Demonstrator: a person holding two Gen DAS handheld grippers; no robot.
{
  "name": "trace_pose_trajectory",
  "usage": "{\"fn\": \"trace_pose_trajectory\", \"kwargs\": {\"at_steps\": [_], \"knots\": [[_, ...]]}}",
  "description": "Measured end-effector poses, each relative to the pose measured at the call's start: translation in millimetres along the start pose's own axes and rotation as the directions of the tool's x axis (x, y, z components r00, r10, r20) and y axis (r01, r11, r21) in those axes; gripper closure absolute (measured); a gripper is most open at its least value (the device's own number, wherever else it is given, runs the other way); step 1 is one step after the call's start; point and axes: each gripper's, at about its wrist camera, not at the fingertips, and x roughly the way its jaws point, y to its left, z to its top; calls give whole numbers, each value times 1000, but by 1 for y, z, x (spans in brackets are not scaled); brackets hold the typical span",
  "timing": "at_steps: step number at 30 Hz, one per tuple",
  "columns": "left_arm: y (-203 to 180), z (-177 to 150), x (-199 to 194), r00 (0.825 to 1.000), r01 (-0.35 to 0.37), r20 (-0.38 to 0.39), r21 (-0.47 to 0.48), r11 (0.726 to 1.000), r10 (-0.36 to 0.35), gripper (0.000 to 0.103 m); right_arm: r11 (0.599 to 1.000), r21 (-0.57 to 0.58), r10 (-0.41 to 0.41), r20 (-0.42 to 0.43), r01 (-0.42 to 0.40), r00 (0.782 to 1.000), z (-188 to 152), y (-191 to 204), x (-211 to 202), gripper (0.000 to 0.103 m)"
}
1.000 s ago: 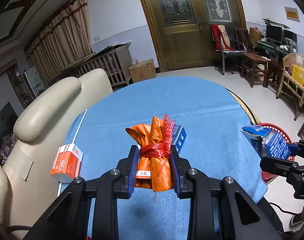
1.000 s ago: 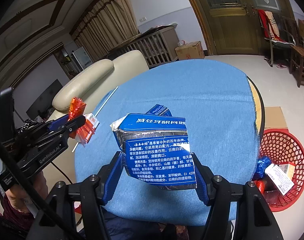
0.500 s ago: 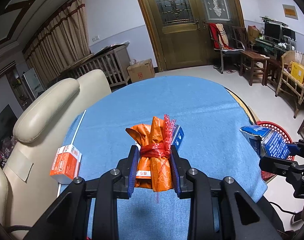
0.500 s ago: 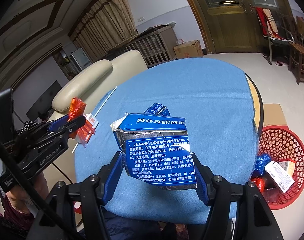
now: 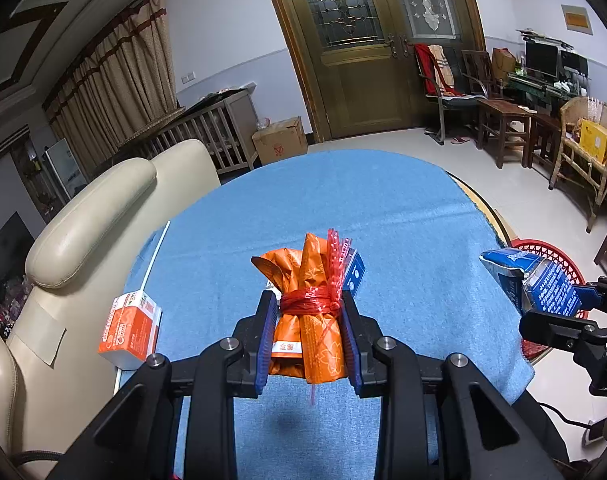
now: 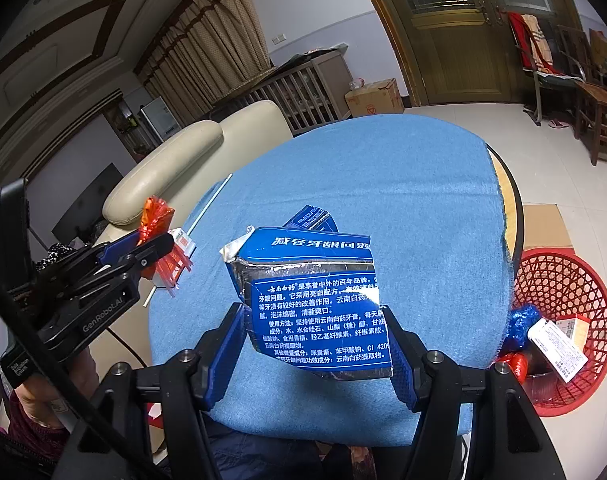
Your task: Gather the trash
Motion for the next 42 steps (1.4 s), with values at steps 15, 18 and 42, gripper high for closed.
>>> {"fn": "trace_pose_trajectory", "kwargs": {"at_steps": [15,18,42], "knots": [[-2,-1,2,1000,4,-5,13,1000,-4,70,1000,14,-3,-5,3,1000,-3,-3,1,36],[-2,-1,3,1000,8,-10,11,1000,-8,70,1000,18,-3,-7,3,1000,-4,-5,1,36],[-8,0,8,1000,9,-23,29,1000,-8,70,999,43,-4,-10,5,1000,-9,-10,2,36]]}}
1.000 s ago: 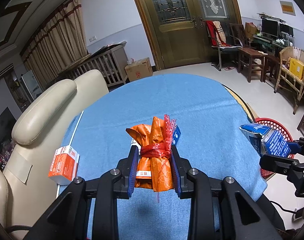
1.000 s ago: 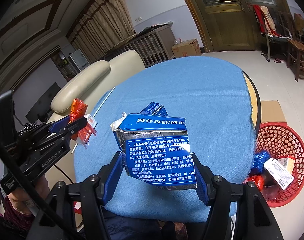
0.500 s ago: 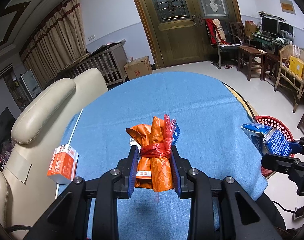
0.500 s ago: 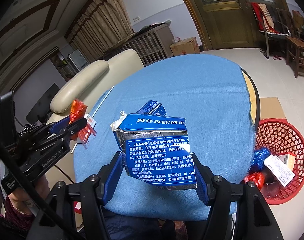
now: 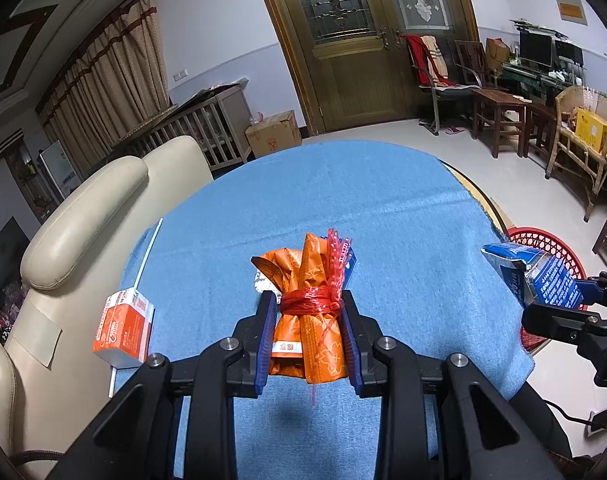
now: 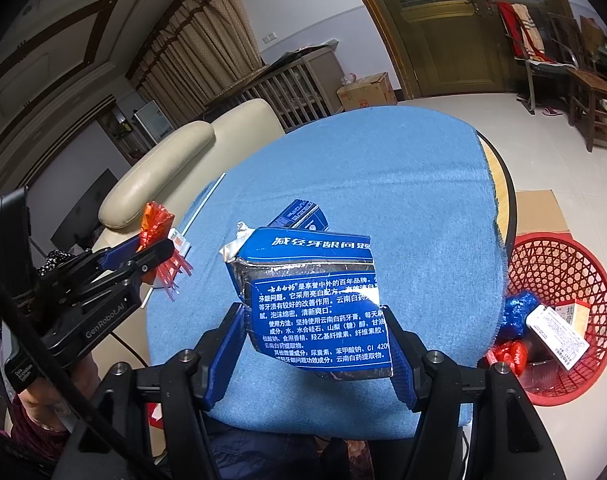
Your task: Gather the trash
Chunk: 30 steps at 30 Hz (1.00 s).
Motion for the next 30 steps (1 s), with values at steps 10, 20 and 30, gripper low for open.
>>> {"fn": "trace_pose_trajectory", "kwargs": {"at_steps": [10,20,30], "knots": [[-4,-1,1,1000,3,-4,11,1000,-2,70,1000,14,1,-1,-1,1000,-2,-6,-2,36],[-12,0,1,1000,10,-12,33,999,-10,69,999,39,-2,6,1,1000,-5,-15,-5,36],[-28,3,4,999,25,-21,75,997,-24,69,997,78,-9,23,8,1000,-9,-32,-16,36]]}}
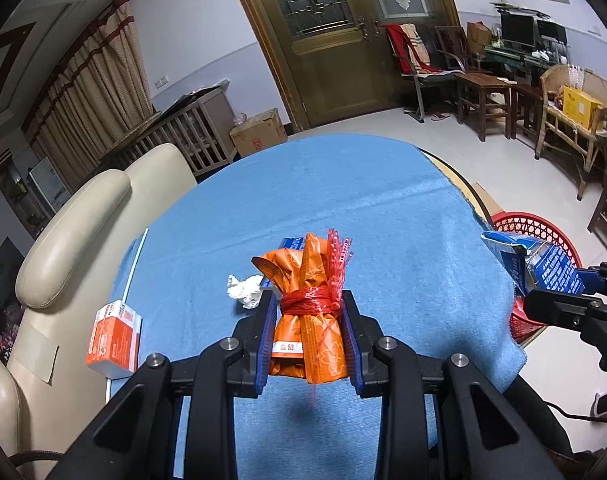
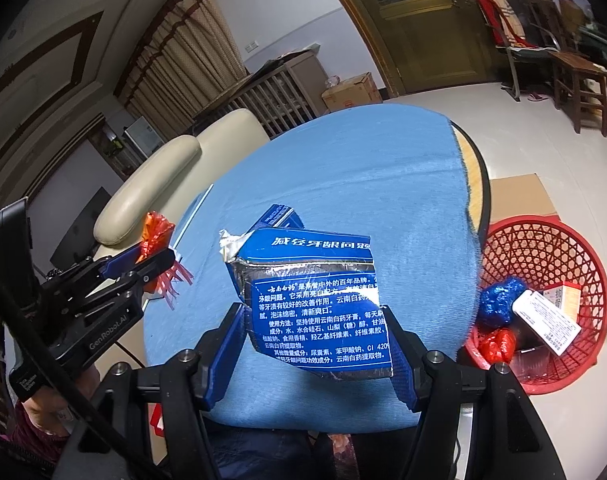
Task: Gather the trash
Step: 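Carry the orange bundle and blue box over the wastebasket and open both grippers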
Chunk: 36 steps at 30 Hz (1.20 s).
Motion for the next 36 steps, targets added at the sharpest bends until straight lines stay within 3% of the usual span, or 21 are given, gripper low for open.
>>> {"fn": "trace_pose_trajectory", "kwargs": {"at_steps": [9,14,26,28,30,31,36], "knots": [[-32,12,6,999,34,-6,67,997,-34,69,998,67,-24,32,22,999,-2,-33,-14,35],[-60,22,15,992,126,-24,107,986,-124,69,990,135,-59,56,51,997,-4,-67,-31,35],[-150,57,39,936,350,-110,196,916,-334,69,934,338,-163,108,118,981,-12,-158,-70,34],[-166,64,42,925,379,-114,214,900,-362,65,923,371,-157,111,105,981,-11,-171,-71,34],[-181,69,44,916,401,-118,235,885,-384,43,907,407,-166,112,108,980,-10,-185,-71,32],[-185,70,44,913,408,-114,242,880,-392,40,897,428,-177,111,113,978,-11,-191,-70,29],[-188,71,47,906,423,-108,257,869,-410,38,871,477,-186,107,113,977,-17,-209,-71,29]]}}
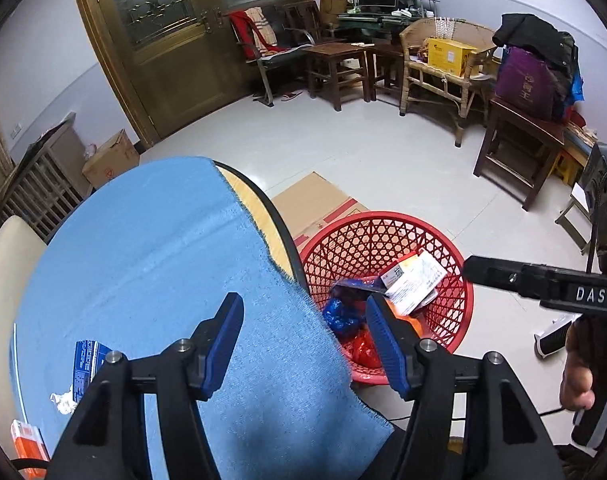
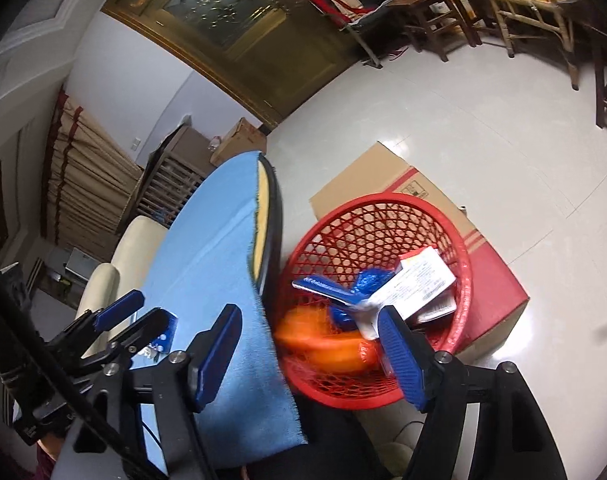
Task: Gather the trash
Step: 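Carry the orange bundle and blue box over the wastebasket and open both grippers, then move both open grippers back over the table toward the blue box and tissue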
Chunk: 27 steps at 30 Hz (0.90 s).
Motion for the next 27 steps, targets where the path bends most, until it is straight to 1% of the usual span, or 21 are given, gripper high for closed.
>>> {"fn": "trace_pose_trajectory", "kwargs": {"at_steps": [4,7,9,10,11,13,15,17,21,22,24,26,27], "knots": [[19,-18,-2,1000,-10,-14,-43,999,9,38,1000,-8,-11,1,11,1000,1,-2,0,29],[40,-38,-7,999,-27,-34,-110,994,24,38,1000,-16,-21,-10,21,1000,1,4,4,29],[56,-58,-16,998,-62,-30,-141,988,58,38,999,-33,-24,-24,23,999,0,14,8,29],[65,-71,-22,996,-94,-27,-153,984,91,38,999,-45,-26,-28,25,999,-1,20,10,29],[71,-81,-27,993,-120,-25,-162,980,117,38,998,-54,-28,-33,26,999,-1,26,12,29],[89,-111,-41,984,-179,-32,-193,965,176,38,997,-76,-30,-44,26,999,-2,39,16,29],[112,-148,-57,972,-235,-57,-252,939,228,38,995,-96,-31,-56,25,998,-3,54,21,29],[135,-181,-71,962,-273,-86,-316,909,259,38,993,-117,-24,-77,14,997,-3,74,29,29],[179,-234,-97,931,-365,-148,-437,822,335,38,985,-174,-12,-126,-10,992,-6,120,50,29],[191,-245,-105,921,-387,-159,-472,793,355,38,980,-196,-11,-143,-18,990,-7,138,59,29],[210,-264,-117,913,-402,-171,-535,743,371,38,972,-232,-13,-175,-28,984,-9,168,73,29],[220,-278,-124,900,-425,-181,-561,711,396,38,960,-278,-25,-232,-41,972,-11,208,97,29],[225,-287,-129,886,-451,-192,-564,691,421,38,954,-297,-36,-270,-48,962,-12,229,112,29]]}}
